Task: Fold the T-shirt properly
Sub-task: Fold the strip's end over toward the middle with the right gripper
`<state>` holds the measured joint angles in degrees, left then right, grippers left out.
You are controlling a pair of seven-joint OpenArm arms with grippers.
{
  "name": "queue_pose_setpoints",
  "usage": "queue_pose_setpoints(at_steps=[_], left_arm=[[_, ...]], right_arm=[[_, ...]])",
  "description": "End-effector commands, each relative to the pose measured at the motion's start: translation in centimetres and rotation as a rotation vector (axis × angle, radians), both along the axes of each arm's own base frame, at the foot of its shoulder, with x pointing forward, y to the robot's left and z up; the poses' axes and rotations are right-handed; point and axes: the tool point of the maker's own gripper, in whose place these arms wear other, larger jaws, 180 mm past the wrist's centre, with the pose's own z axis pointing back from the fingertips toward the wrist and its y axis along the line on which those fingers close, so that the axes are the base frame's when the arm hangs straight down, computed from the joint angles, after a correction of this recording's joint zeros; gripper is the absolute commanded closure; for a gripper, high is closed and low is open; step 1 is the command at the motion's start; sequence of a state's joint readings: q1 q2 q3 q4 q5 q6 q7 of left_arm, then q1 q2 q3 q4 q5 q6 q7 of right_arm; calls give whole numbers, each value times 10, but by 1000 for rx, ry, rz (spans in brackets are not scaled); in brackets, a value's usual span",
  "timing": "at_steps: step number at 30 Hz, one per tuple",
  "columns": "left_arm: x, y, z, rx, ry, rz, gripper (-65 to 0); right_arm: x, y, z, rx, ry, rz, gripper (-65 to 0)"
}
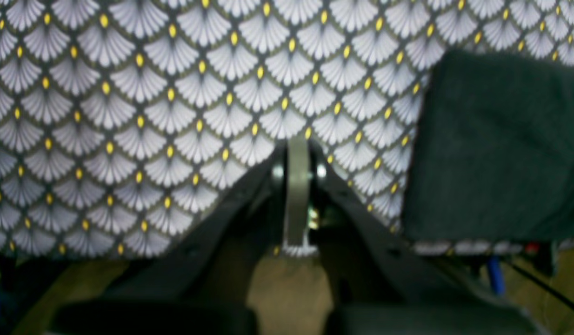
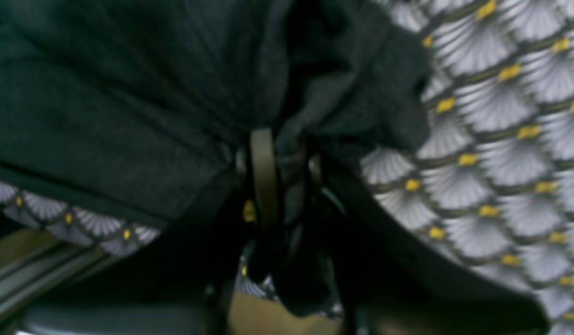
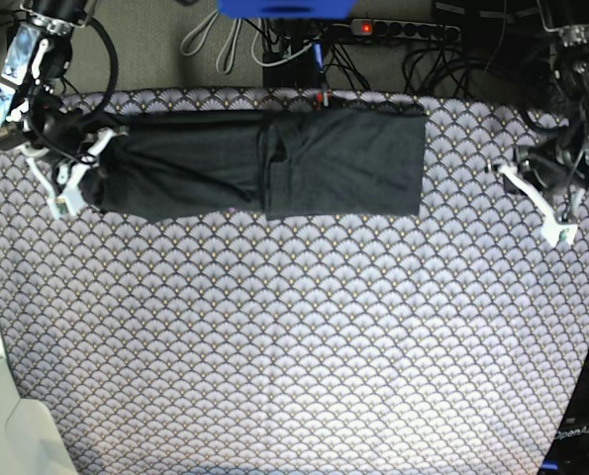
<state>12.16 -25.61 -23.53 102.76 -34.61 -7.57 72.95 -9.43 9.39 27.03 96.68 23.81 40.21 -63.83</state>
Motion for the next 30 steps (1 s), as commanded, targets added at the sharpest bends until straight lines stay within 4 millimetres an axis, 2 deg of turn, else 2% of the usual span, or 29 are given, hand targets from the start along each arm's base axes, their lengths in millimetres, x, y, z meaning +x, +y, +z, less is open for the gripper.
queue_pose_setpoints(at_steps=[1,4,7,11,17,21,27,30], left_arm=[[6,8,11,31,-34,-5,-5],[5,11,12,38,-33,-4,-5],[-3,30,15,62,-30,43,-5],[-6,55,26,86,-56,112,-5],[-20,97,43,151,-70,201,-5],[-32,116,51,172,-78,260,-5],[-43,142,58,268,-66,317,-5],[-47,148,58,311,-51,330,-5]], right_arm=[[13,-3,20,-21,-77,8,0],[14,11,32,-43,-98,55,0],[14,36,42,-60,-101,138,0],[11,86,46,-35,-106,285,0],[-4,179,46,75,-116,528,0],[-9,231,58,148,-154,649,0],[-7,291,88,205,-247,808,0],[-12,309,93,220,-263,873,0]])
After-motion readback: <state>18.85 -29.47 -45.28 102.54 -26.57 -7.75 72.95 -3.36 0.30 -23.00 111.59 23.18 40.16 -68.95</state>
